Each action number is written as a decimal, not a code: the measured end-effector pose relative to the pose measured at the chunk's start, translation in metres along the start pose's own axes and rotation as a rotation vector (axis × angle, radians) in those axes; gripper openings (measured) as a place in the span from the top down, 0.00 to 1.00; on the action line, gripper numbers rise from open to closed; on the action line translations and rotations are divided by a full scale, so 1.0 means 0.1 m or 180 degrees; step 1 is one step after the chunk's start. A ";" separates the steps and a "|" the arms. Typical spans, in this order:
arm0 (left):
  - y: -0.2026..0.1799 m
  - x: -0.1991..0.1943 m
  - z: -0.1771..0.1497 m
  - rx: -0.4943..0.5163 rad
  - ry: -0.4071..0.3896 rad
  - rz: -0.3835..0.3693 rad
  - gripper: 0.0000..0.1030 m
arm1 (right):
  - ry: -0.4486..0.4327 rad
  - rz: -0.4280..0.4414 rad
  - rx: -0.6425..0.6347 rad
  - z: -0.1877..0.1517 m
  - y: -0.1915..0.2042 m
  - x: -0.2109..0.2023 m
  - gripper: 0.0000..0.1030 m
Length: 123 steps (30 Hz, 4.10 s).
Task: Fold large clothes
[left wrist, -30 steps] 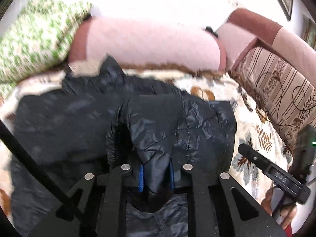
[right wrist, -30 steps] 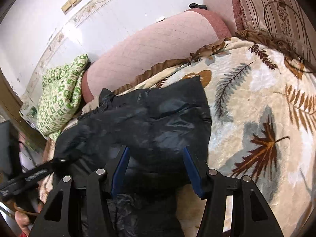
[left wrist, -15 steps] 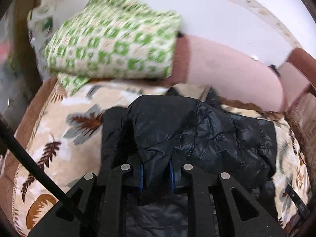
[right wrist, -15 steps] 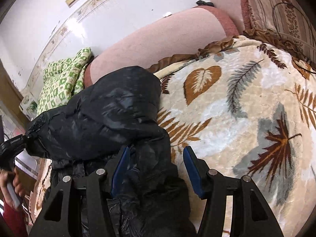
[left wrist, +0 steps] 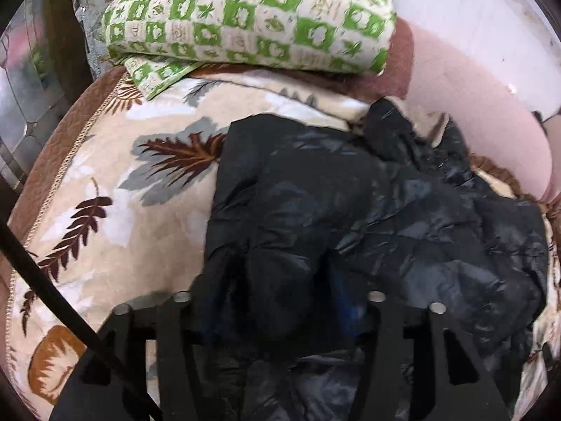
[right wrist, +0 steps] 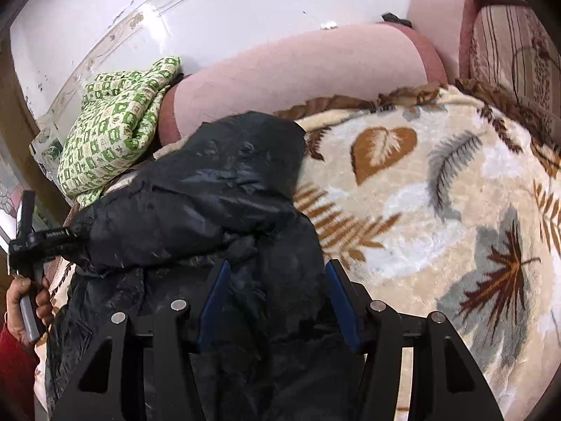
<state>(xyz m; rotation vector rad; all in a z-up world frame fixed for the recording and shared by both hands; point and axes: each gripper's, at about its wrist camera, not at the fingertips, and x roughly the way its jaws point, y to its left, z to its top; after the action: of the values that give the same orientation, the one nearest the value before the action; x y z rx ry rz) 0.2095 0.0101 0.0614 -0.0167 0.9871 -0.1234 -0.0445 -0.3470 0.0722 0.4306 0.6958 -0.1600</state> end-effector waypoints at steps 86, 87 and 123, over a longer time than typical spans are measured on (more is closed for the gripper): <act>0.17 -0.63 -1.17 0.0326 -0.0358 -0.0221 0.26 | 0.0935 -0.0829 -0.0456 2.08 1.57 3.46 0.63; 0.17 -0.62 -1.17 0.0324 -0.0357 -0.0223 0.26 | 0.0917 -0.0844 -0.0472 2.06 1.58 3.43 0.68; 0.20 -0.67 -1.17 0.0304 -0.0357 -0.0203 0.26 | 0.1367 -0.0298 -0.0868 1.29 2.33 3.29 0.90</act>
<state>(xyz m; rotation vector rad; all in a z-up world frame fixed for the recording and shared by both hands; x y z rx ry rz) 0.0775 0.0419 0.0512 0.0322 0.8681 -0.2258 0.3471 -0.1931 0.0231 0.1687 1.1449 -0.0580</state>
